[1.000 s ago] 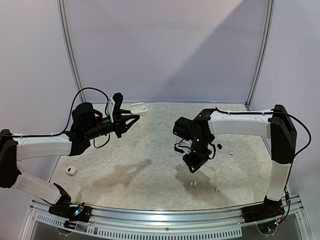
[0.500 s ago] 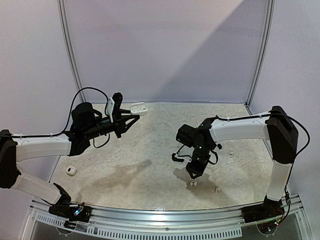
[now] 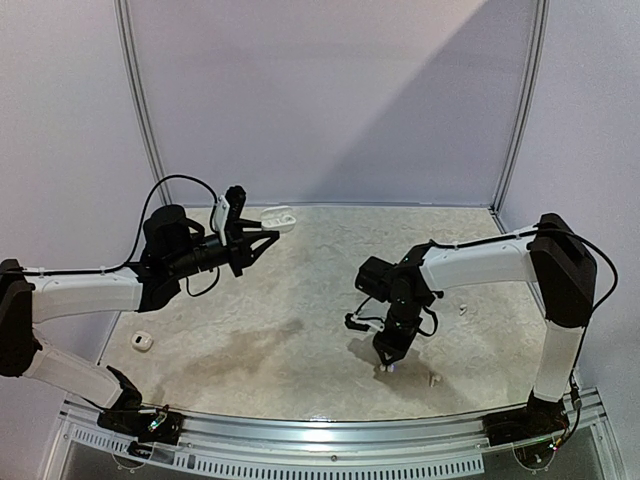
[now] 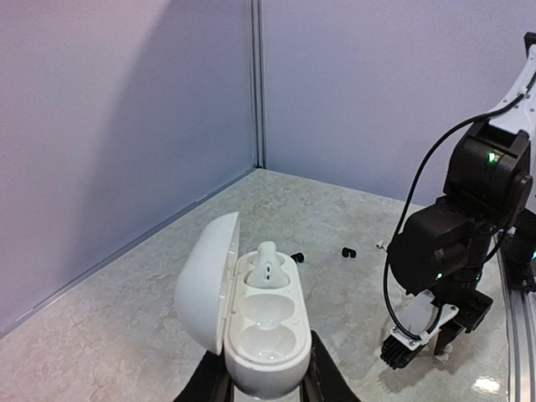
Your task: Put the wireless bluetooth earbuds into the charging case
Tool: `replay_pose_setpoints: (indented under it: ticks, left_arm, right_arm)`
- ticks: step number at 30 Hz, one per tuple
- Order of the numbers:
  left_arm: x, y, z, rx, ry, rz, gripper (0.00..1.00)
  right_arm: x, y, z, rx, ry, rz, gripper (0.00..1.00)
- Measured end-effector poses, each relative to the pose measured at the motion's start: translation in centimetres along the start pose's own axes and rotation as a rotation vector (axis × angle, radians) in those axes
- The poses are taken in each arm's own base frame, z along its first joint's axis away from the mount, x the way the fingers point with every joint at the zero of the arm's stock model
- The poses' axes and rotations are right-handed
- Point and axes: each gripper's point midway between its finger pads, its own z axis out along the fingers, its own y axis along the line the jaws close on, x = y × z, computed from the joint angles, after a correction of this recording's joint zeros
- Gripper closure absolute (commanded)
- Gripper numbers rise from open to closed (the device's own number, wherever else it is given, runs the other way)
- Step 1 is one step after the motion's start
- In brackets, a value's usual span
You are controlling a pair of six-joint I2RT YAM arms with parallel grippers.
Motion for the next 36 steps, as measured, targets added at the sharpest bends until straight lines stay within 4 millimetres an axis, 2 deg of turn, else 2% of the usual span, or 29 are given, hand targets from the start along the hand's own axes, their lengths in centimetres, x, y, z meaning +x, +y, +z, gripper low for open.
replay_pose_setpoints:
  ticks: [27,32,36]
  left_arm:
    - [0.2,0.0,0.0,0.001,0.007,0.023,1.00]
    - [0.2,0.0,0.0,0.001,0.008,0.023,1.00]
    - [0.2,0.0,0.0,0.001,0.008,0.023,1.00]
  right_arm:
    - [1.5,2.9,0.1,-0.079,0.013,0.082,0.74]
    - [1.7,3.1,0.2,-0.088,0.015,0.103,0.71]
    - [1.8,3.3,0.3,-0.097,0.019,0.119,0.74]
